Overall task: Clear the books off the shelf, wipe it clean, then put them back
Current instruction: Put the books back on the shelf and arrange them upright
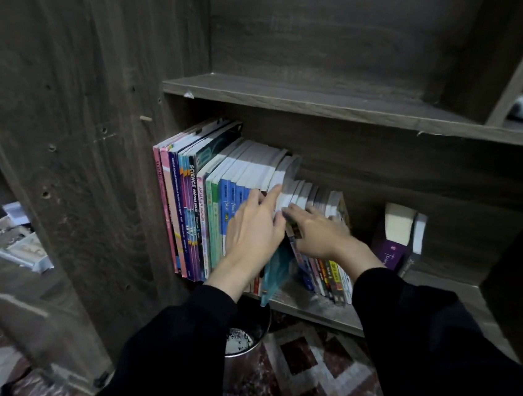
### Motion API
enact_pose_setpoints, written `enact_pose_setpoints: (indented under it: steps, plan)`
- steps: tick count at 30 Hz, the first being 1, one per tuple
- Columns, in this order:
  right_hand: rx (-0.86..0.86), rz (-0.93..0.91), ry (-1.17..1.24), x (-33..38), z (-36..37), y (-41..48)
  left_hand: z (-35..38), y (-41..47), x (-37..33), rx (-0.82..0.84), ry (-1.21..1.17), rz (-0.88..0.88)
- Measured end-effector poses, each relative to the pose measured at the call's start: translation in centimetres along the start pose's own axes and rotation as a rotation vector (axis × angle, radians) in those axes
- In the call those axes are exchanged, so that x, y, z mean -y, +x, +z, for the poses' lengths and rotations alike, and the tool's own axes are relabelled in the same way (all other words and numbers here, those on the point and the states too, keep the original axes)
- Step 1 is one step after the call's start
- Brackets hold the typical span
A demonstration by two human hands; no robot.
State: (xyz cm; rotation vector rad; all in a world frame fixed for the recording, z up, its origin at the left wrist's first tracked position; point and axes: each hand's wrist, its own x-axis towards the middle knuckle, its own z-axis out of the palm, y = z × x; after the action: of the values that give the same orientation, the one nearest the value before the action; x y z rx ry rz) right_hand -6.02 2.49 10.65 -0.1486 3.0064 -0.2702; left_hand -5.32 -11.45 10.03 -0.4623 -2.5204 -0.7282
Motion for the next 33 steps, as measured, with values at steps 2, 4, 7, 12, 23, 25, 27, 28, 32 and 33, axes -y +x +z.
enact_pose_setpoints:
  steps: [2,4,7,12,23,25,27,28,32,33]
  plan:
    - [0.000,0.010,-0.037,-0.2,0.6,0.1,-0.1,-0.2,0.0,-0.027,-0.014,0.003]
    - [-0.032,0.016,-0.056,-0.4,1.1,0.3,-0.3,-0.7,0.1,-0.041,-0.026,0.005]
    - [-0.065,0.009,-0.056,-0.3,1.5,0.5,-0.6,-1.1,0.2,-0.021,-0.086,0.008]
    - [-0.078,0.019,-0.067,-0.3,1.6,0.7,-0.2,-0.7,-0.4,0.070,-0.151,-0.001]
    - [-0.074,0.009,-0.089,-0.2,1.6,0.7,-0.1,-2.8,1.0,0.034,-0.249,-0.024]
    - [-0.071,0.012,-0.092,-0.2,1.6,0.7,-0.2,-2.6,0.7,0.065,-0.316,-0.063]
    - [-0.072,0.015,-0.093,-0.1,1.7,0.8,-1.0,-3.1,0.5,0.087,-0.334,-0.082]
    - [-0.072,0.015,-0.094,-0.1,1.7,0.8,-1.5,-3.4,0.4,0.100,-0.335,-0.089]
    - [-0.067,0.012,-0.106,-0.2,1.8,0.9,-4.7,-3.7,0.2,0.127,-0.349,-0.101]
    - [-0.069,0.008,-0.115,-0.3,1.8,1.0,-5.9,-3.6,0.2,0.143,-0.354,-0.102]
